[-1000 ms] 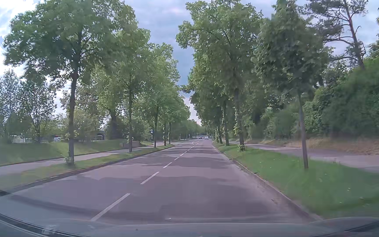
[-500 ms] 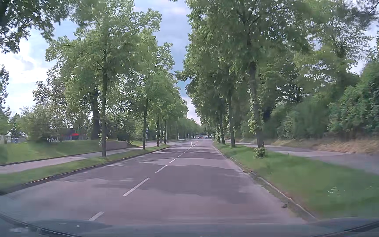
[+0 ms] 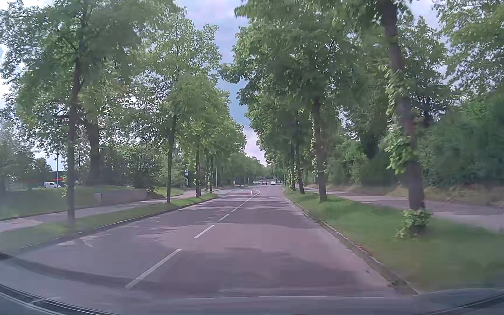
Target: Follow the waypoints while adhering to traffic rules and regulations
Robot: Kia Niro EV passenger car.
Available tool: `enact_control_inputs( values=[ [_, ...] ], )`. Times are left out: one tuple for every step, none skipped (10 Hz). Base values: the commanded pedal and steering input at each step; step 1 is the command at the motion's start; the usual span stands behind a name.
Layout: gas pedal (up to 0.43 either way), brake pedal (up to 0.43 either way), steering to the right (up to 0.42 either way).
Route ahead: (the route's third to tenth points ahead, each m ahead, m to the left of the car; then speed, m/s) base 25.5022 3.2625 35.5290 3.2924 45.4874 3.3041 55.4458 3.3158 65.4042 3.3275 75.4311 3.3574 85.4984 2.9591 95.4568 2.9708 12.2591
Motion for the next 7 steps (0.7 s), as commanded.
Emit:
enact_control_inputs(
  values=[
    [0.0, 0.018, 0.001],
    [0.0, 0.018, 0.001],
    [0.0, 0.018, 0.002],
    [0.0, 0.018, 0.002],
    [0.0, 0.018, 0.002],
    [0.0, 0.018, 0.002],
    [0.0, 0.018, 0.001]
  ],
)
